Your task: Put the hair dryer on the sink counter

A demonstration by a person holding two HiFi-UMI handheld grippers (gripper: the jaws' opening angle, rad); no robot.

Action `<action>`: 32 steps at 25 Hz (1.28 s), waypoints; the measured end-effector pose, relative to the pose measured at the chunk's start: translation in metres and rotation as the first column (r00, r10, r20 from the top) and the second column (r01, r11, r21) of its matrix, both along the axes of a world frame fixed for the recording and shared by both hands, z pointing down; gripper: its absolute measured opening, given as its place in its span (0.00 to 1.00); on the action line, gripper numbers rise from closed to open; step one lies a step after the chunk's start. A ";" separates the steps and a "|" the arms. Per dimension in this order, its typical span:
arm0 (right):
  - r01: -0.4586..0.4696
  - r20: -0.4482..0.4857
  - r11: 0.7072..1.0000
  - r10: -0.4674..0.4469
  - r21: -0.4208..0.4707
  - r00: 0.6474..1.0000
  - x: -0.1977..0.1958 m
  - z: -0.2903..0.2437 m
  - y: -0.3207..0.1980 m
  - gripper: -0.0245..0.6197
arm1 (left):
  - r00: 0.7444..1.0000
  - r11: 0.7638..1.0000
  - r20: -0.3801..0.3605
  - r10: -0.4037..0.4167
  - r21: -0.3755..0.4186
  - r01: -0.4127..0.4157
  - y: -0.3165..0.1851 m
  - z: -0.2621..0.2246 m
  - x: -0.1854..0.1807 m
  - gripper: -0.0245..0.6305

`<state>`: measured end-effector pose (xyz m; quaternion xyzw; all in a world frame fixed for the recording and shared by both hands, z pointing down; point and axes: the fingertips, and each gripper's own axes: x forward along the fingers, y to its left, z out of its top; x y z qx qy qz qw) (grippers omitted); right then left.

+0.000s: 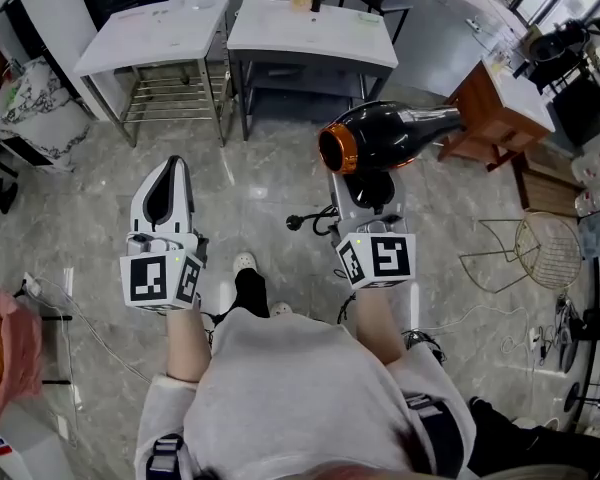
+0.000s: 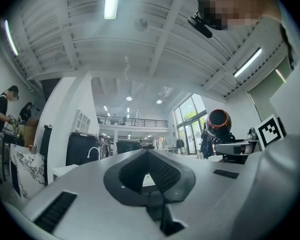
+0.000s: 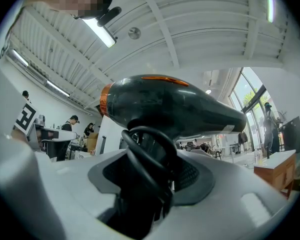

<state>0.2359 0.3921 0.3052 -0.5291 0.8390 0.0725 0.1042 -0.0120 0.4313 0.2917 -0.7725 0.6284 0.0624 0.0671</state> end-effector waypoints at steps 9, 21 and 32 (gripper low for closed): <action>-0.023 -0.018 1.000 0.023 0.005 1.000 -0.024 -0.002 -0.064 0.42 | 0.999 0.999 0.004 0.032 0.005 -0.032 -0.072 -0.005 -0.021 0.05; -0.074 0.001 0.997 0.074 0.023 0.997 -0.060 -0.009 -0.131 0.42 | 0.998 0.998 0.016 0.065 0.020 -0.065 -0.152 -0.011 -0.064 0.05; -0.110 0.008 0.994 0.109 0.020 0.994 -0.101 -0.004 -0.181 0.42 | 0.997 0.997 -0.003 0.076 0.010 -0.076 -0.207 -0.003 -0.115 0.05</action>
